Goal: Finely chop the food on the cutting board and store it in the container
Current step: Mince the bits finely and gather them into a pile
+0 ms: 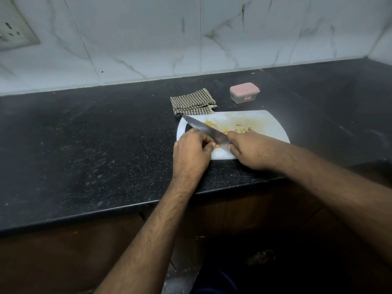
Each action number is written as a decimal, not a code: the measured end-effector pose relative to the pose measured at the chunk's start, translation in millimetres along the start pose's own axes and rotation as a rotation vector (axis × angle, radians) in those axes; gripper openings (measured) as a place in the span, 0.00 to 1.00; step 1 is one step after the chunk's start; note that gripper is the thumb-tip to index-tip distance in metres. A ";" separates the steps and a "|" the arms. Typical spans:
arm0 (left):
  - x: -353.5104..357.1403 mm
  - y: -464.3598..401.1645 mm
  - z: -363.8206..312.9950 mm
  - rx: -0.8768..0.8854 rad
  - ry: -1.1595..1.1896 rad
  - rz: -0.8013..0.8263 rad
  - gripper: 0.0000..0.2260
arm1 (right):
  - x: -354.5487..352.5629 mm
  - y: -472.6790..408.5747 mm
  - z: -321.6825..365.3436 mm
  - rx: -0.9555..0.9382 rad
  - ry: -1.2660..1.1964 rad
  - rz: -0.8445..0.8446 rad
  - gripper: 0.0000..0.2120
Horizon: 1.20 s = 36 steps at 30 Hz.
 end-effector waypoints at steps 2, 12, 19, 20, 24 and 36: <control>-0.3 0.3 0.3 0.000 0.004 -0.003 0.01 | 0.1 0.2 -0.5 0.000 -0.004 -0.004 0.05; 0.9 0.5 -2.0 0.003 -0.055 -0.009 0.03 | -1.3 0.7 2.5 0.007 0.024 0.003 0.05; 1.4 0.6 -1.7 -0.001 -0.049 -0.006 0.02 | -1.8 -0.6 4.8 0.020 0.048 0.011 0.10; 1.3 1.0 -2.4 0.000 -0.046 -0.002 0.02 | -2.4 -0.7 6.6 0.032 0.073 0.019 0.10; 1.2 1.1 -0.6 -0.002 -0.029 0.013 0.02 | -3.6 -1.3 12.3 0.052 0.116 0.056 0.13; 0.8 1.1 -1.3 -0.006 -0.075 0.005 0.03 | -2.8 3.1 5.6 0.071 -0.010 0.033 0.14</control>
Point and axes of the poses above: each hand's wrist, its own y-axis away from the middle knuckle, its own x-axis out of the palm, z = x × y, the point moved 7 cm from there along -y, towards the middle knuckle, and after that the axes turned 14 degrees about z, right-handed, at the moved point
